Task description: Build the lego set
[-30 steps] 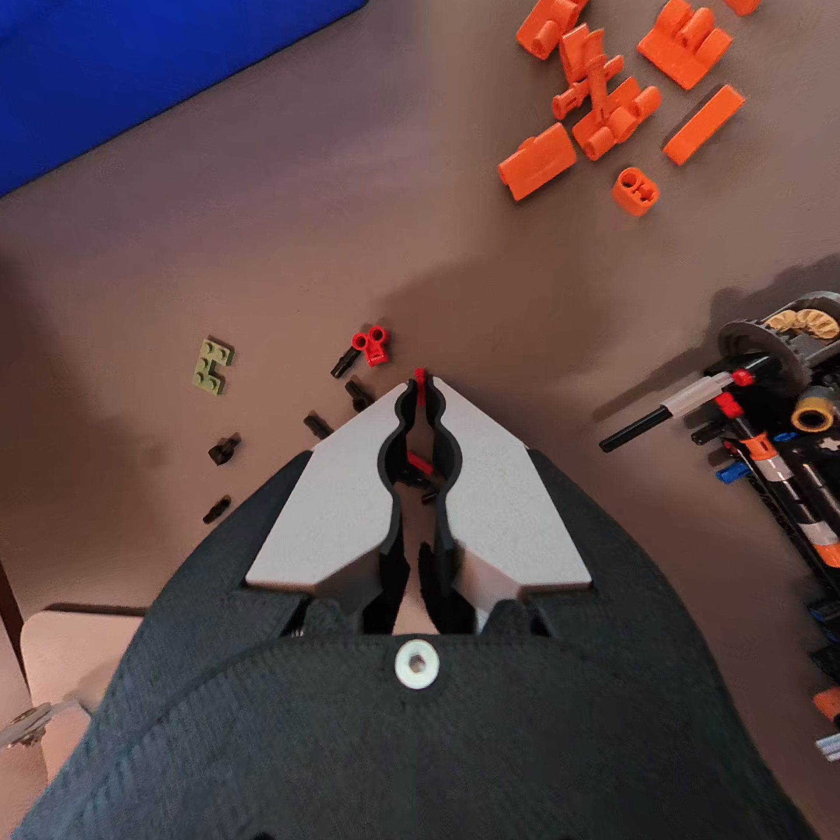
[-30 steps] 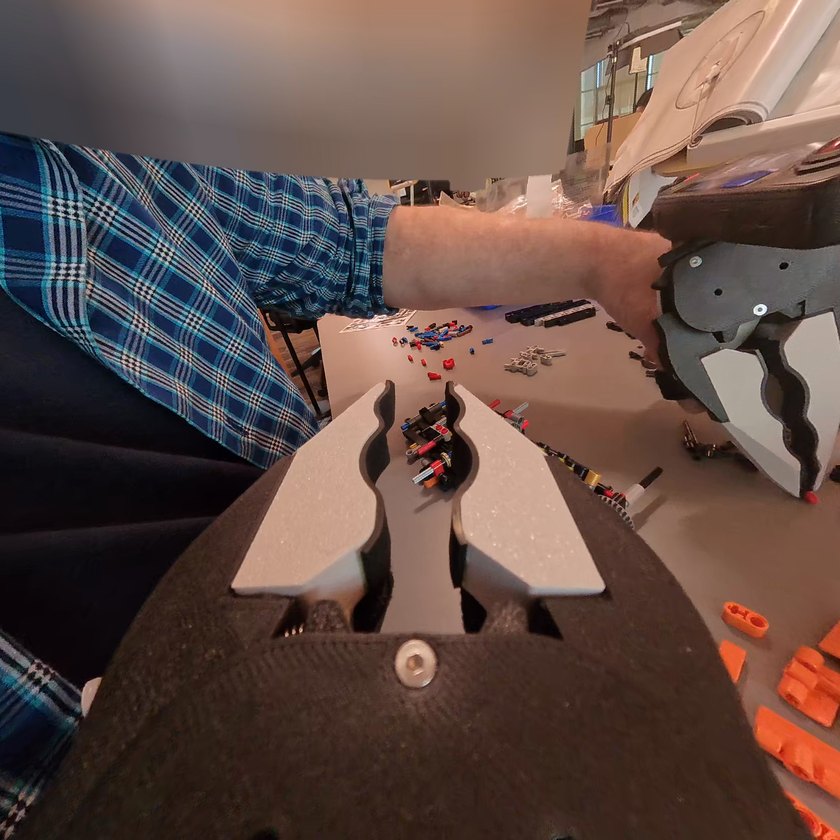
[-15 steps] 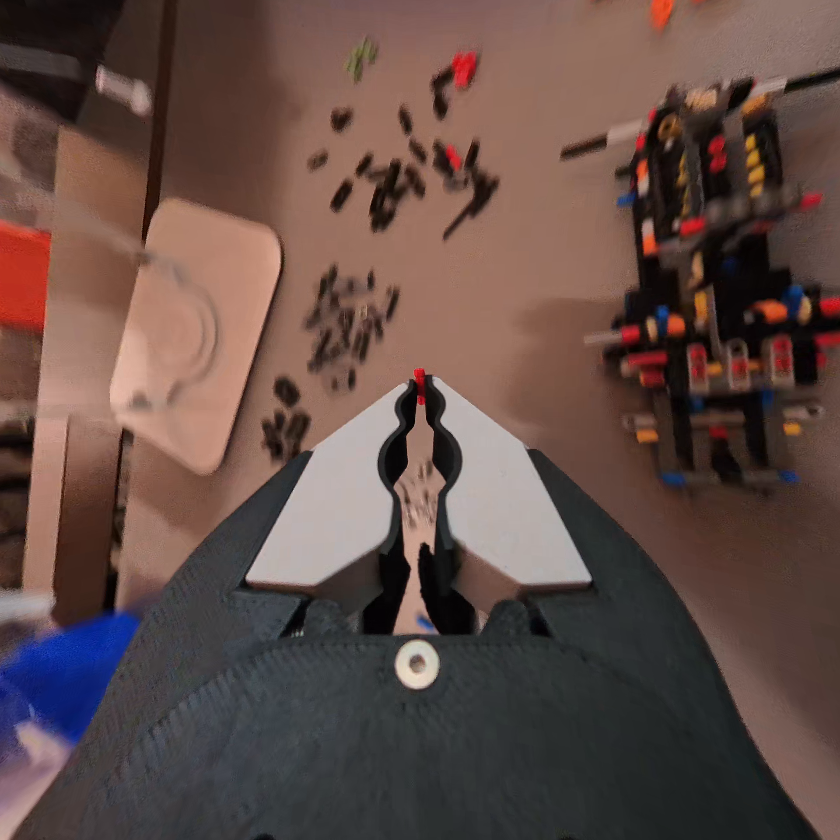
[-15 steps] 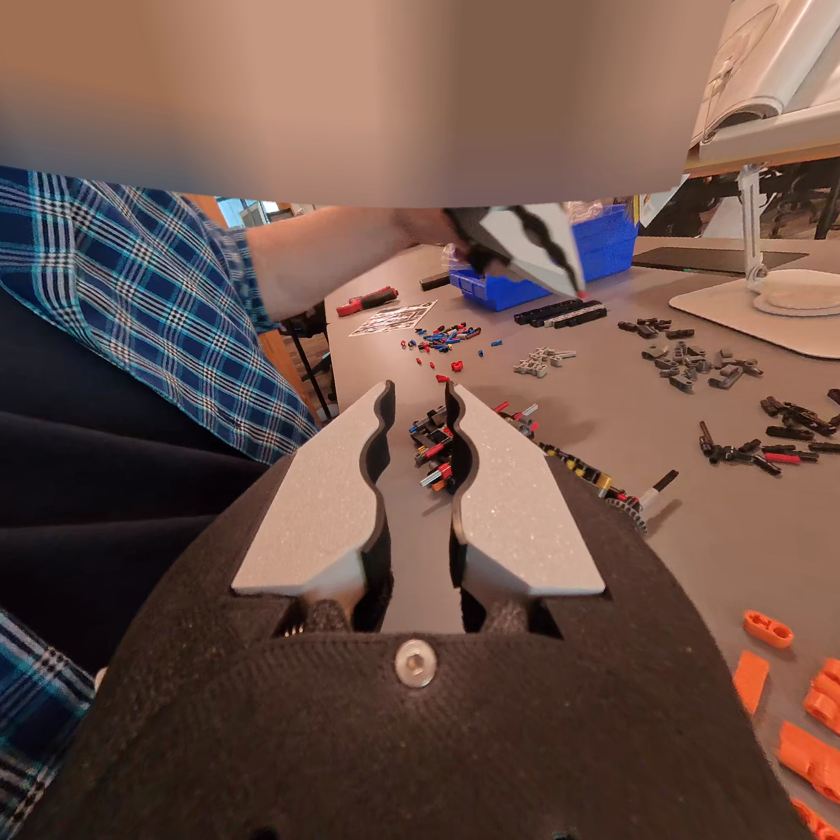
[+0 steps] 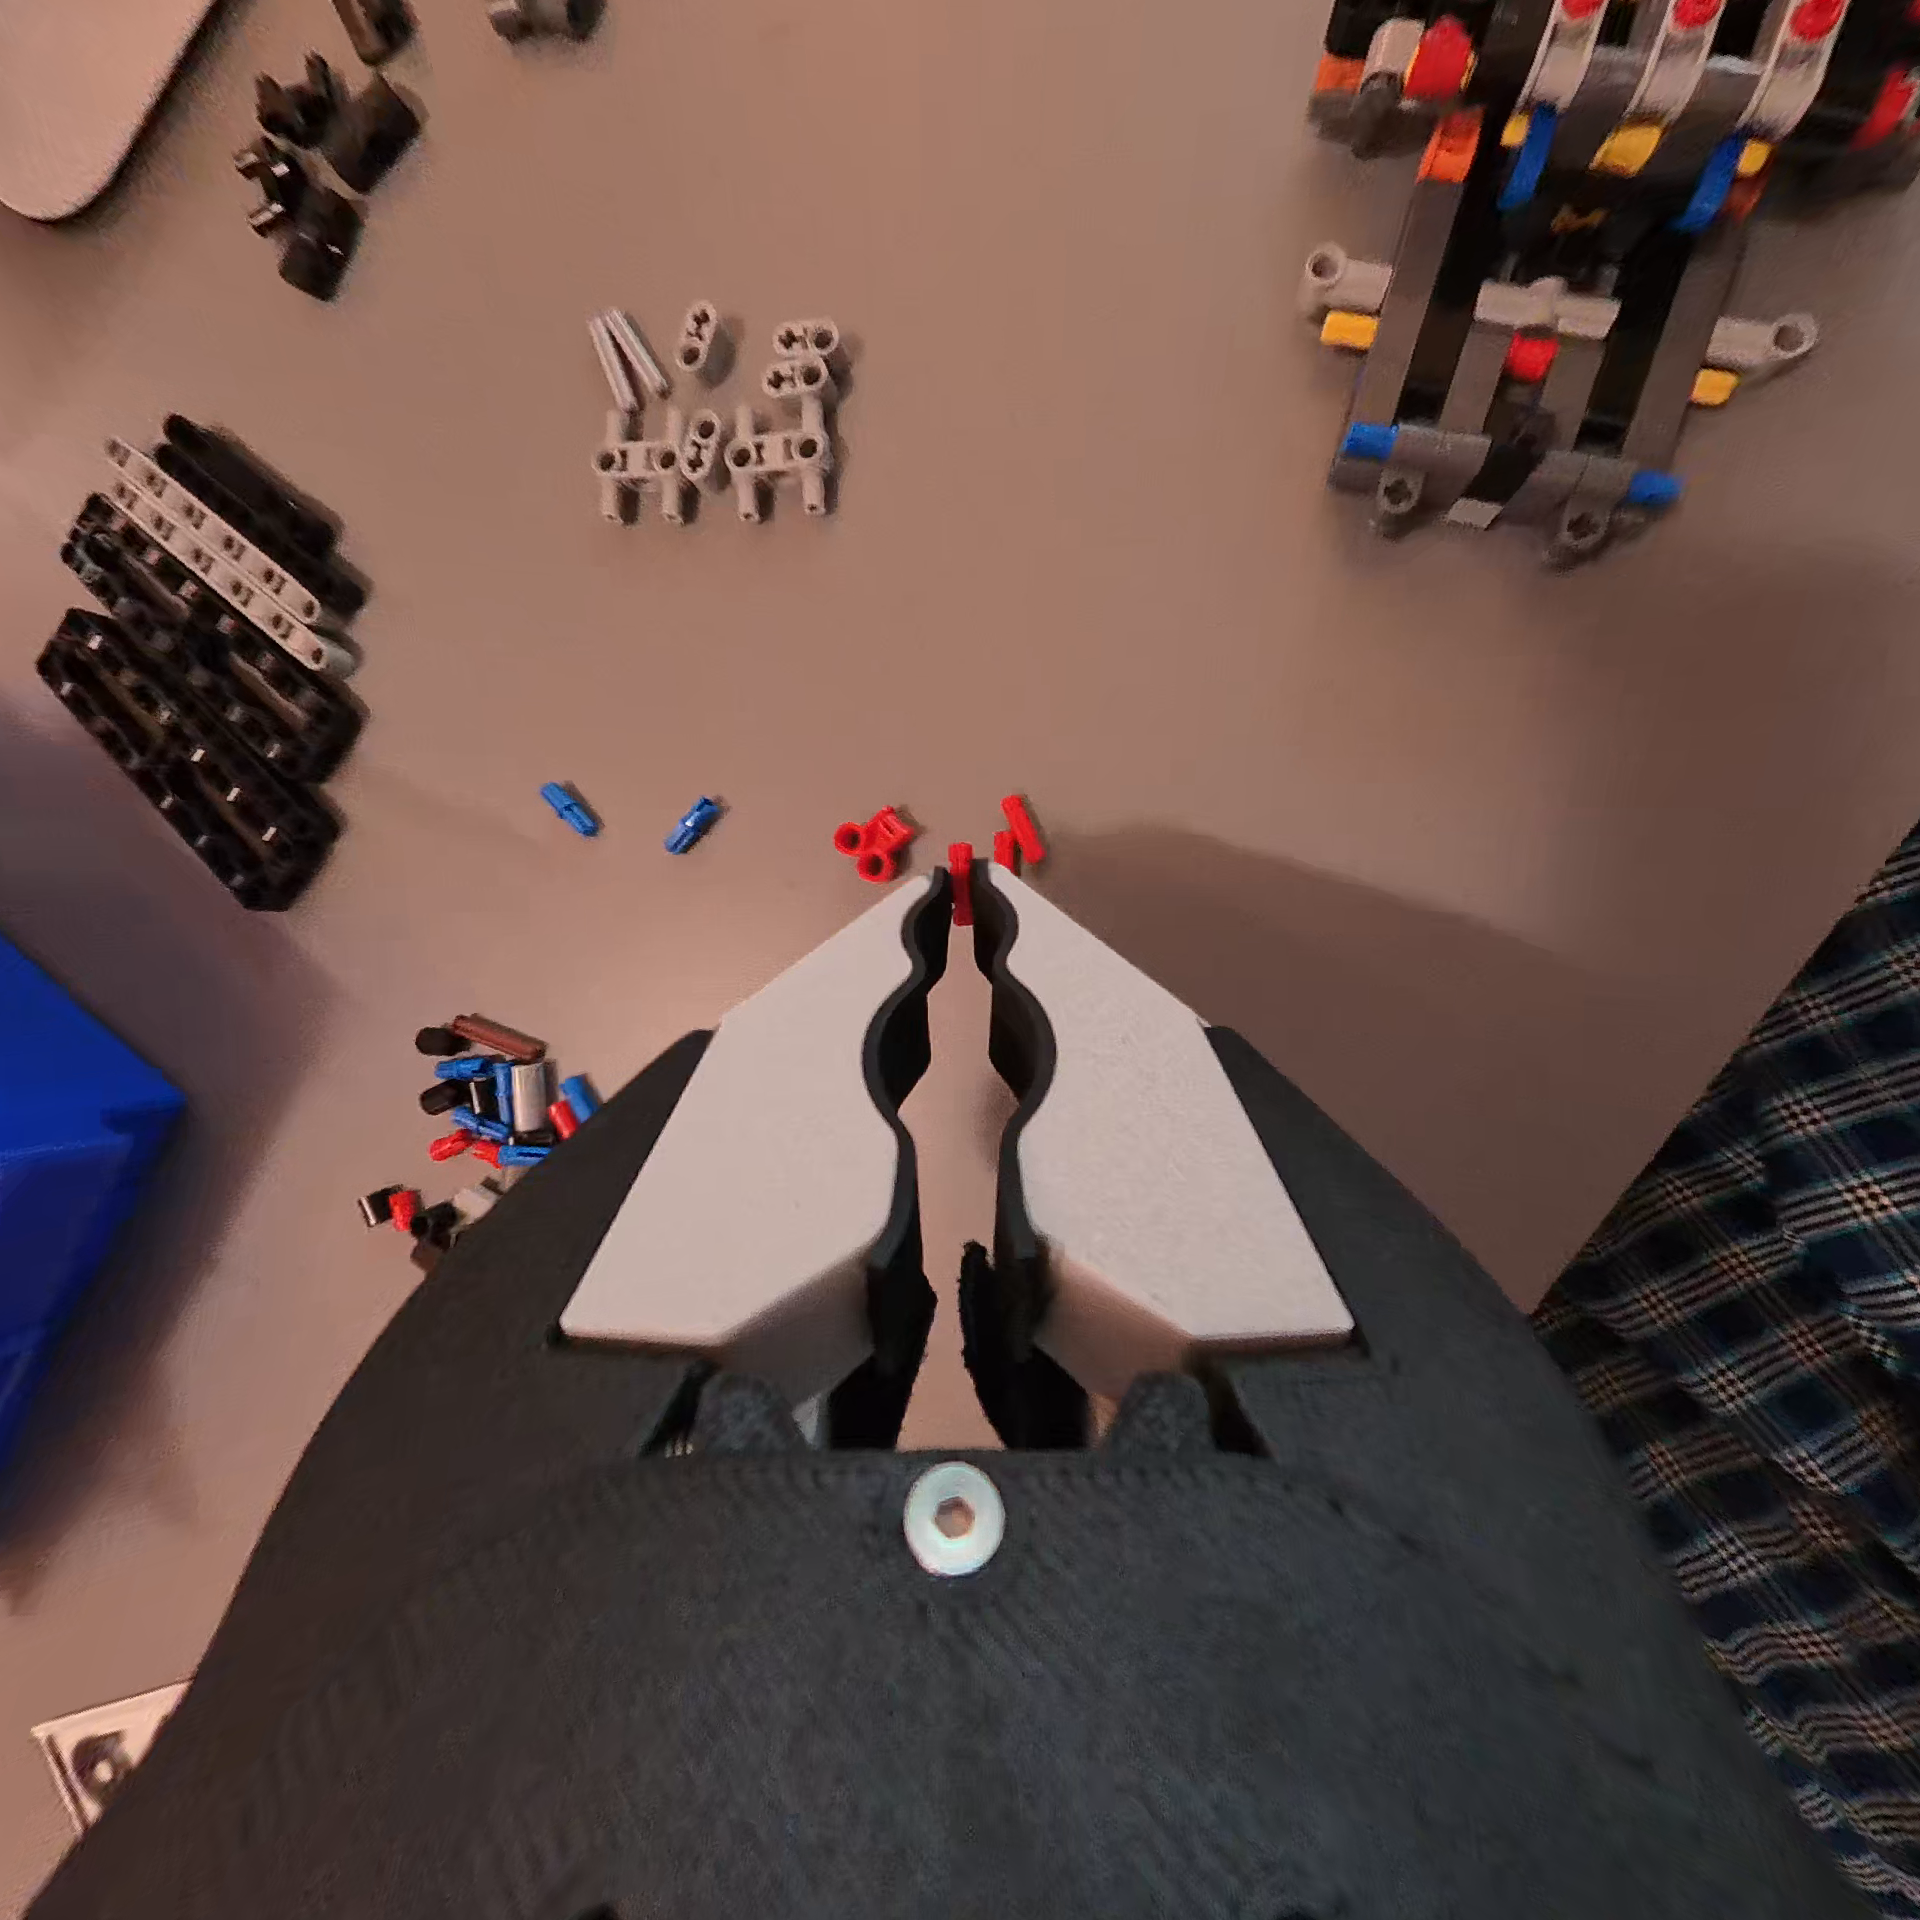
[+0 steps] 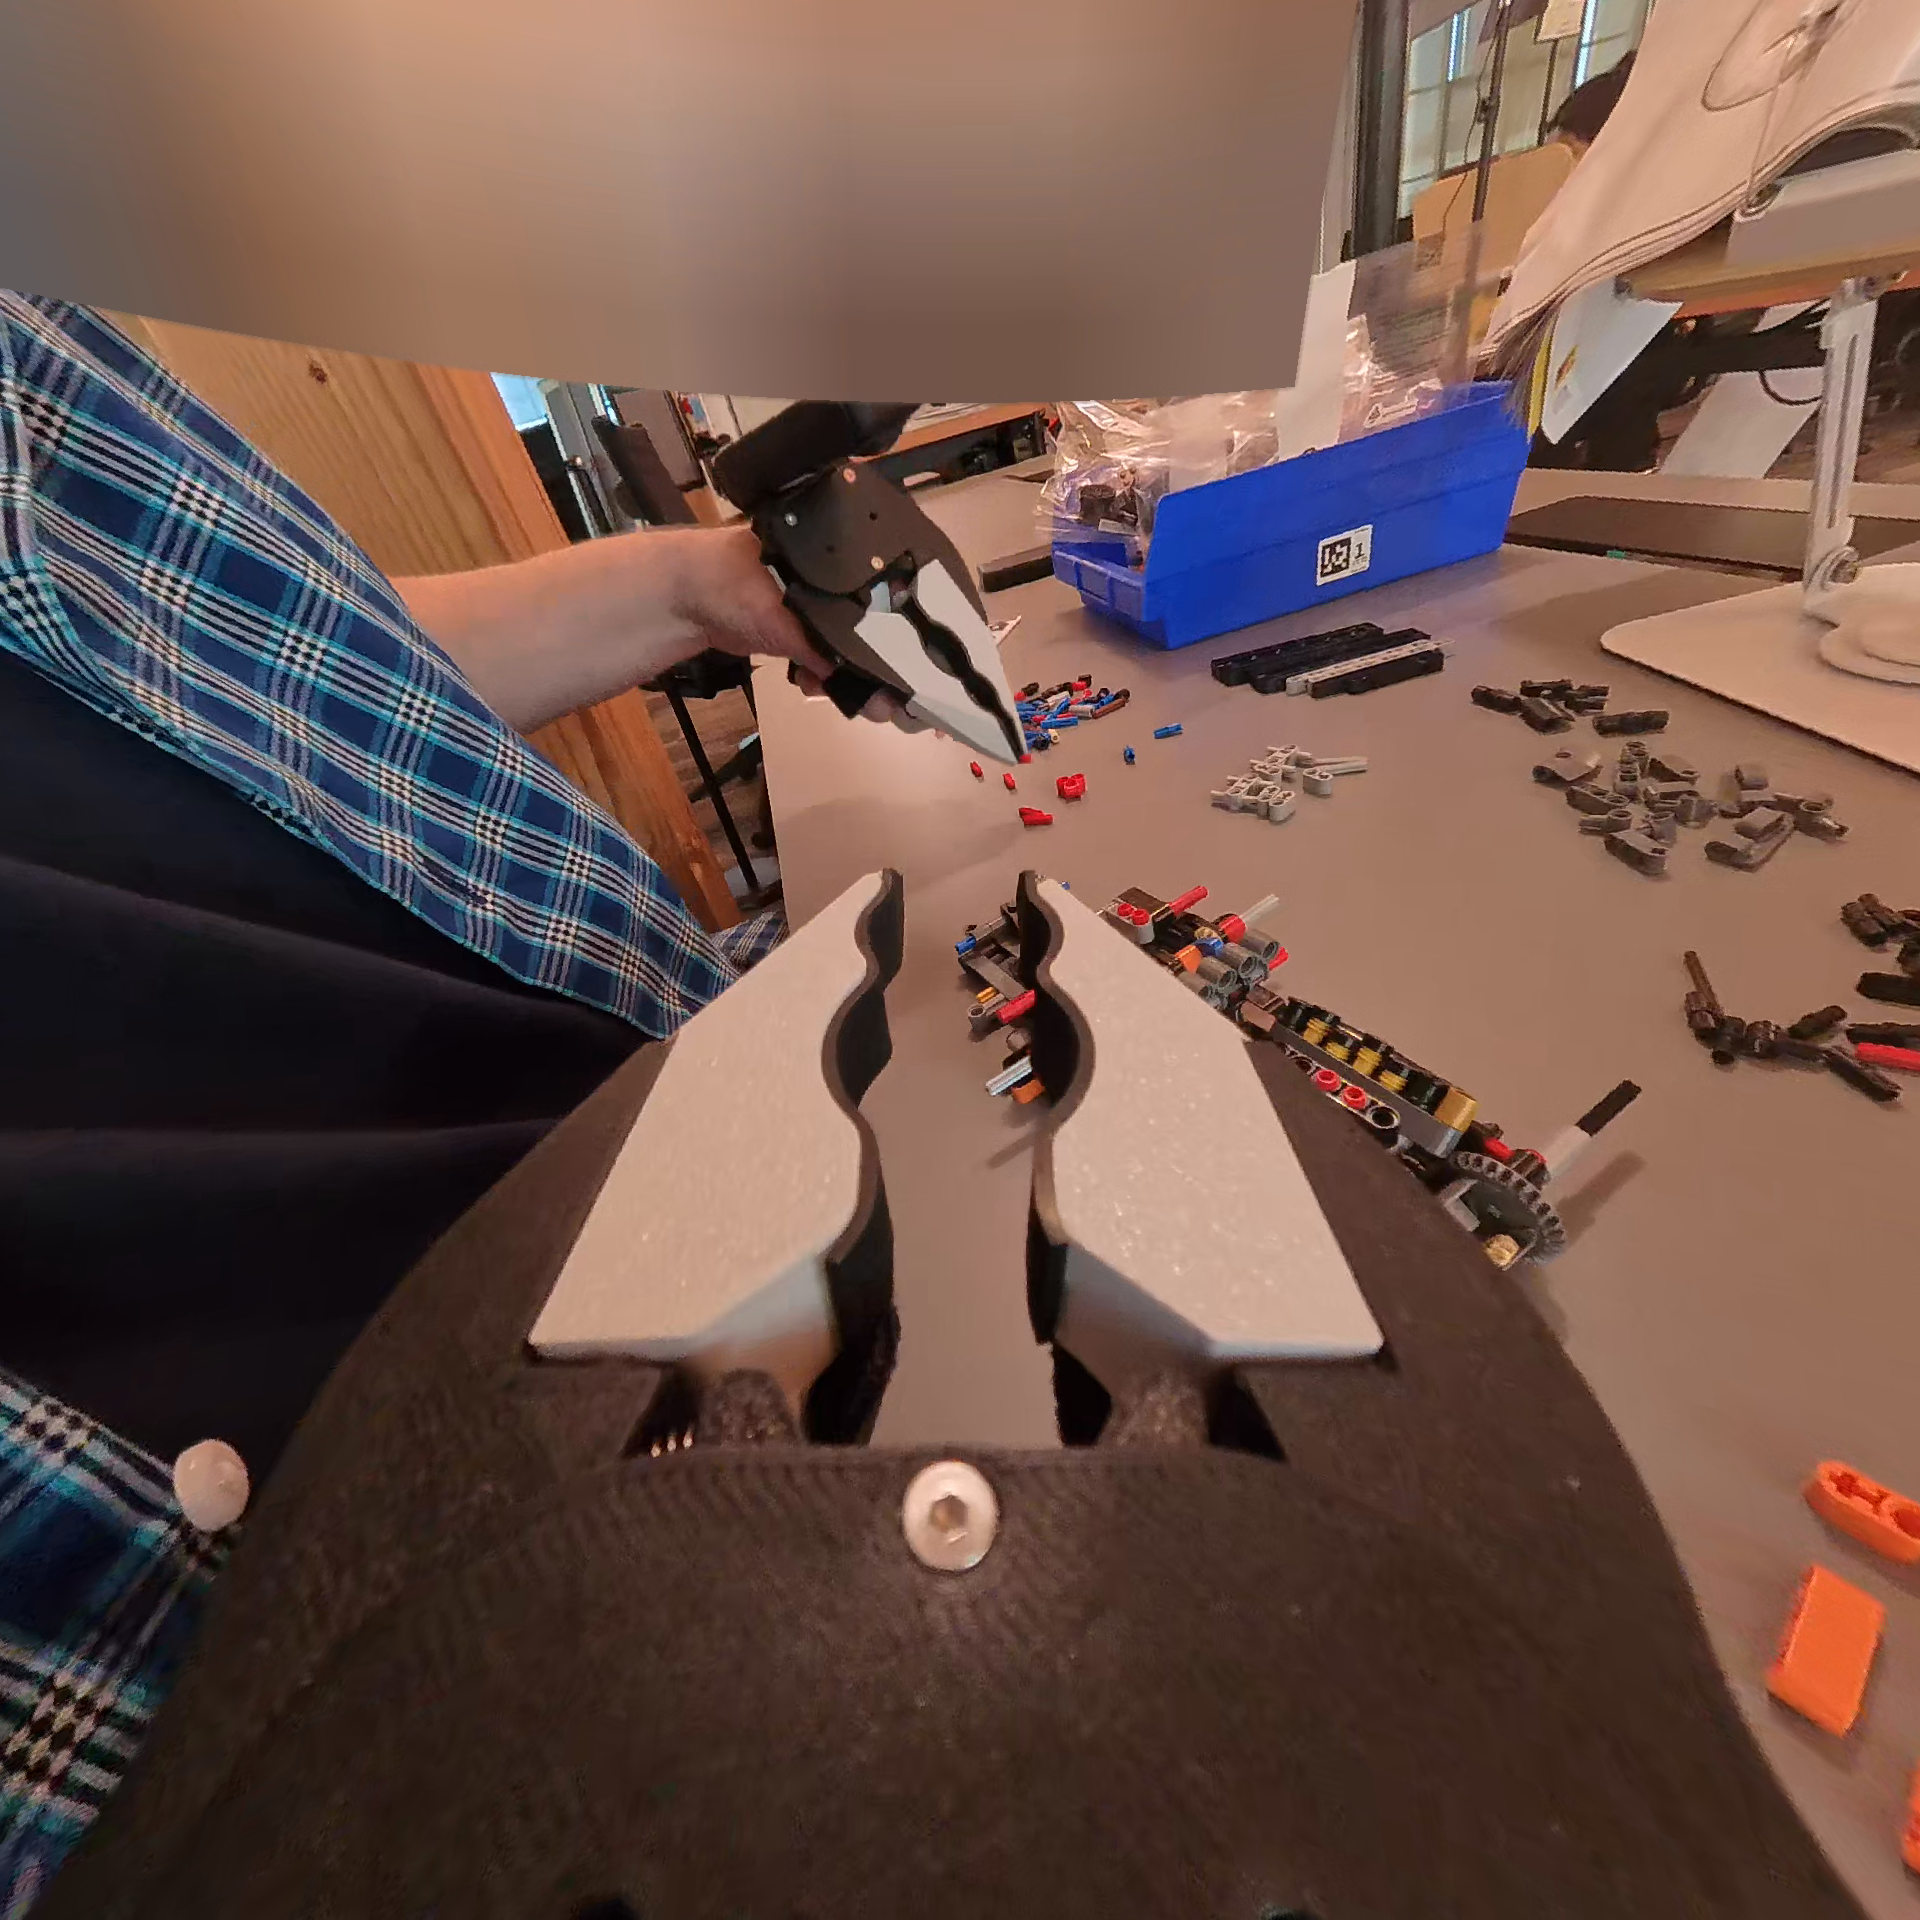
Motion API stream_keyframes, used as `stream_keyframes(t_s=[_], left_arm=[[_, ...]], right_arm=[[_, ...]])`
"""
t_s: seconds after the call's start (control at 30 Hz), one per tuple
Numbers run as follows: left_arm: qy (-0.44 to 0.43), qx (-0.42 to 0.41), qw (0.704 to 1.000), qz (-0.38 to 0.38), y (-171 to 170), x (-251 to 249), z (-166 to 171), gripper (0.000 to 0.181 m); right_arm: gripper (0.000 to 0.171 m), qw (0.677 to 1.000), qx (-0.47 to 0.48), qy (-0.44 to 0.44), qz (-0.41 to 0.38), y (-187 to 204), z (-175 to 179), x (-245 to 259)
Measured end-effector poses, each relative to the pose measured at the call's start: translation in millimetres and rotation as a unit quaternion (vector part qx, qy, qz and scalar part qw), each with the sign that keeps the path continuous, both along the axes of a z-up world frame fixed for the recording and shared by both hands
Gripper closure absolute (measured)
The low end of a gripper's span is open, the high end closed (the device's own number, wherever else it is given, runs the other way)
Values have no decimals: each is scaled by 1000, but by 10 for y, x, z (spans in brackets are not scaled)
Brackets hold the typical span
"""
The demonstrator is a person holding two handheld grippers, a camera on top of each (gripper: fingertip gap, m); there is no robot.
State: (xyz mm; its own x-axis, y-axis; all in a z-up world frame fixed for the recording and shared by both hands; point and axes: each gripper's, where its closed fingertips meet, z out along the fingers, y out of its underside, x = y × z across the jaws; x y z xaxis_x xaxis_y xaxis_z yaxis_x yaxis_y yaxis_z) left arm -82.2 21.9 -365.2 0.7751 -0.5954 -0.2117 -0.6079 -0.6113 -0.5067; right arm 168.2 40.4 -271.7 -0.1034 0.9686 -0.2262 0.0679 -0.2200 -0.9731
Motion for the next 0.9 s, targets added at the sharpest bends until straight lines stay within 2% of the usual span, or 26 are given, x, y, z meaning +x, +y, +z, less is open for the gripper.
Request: stream_keyframes(t_s=[0.2,0.37,0.53,0.7,0.9], left_arm=[[21,-15,1000,2,14,-39,-163,179],[22,-31,999,7,-26,-77,-246,168],[-1,15,1000,3,114,-16,22,168],[-26,93,990,-99,754,679,510,171],[-10,118,962,-248,1725,1766,527,169]], right_arm=[[152,1000,4,1,-2,0,12,18],[152,1000,1,2,-2,16,8,30],[152,1000,-1,1,-3,27,0,25],[152,1000,-1,0,2,4,-3,1],[153,1000,13,-2,-7,8,27,44]])
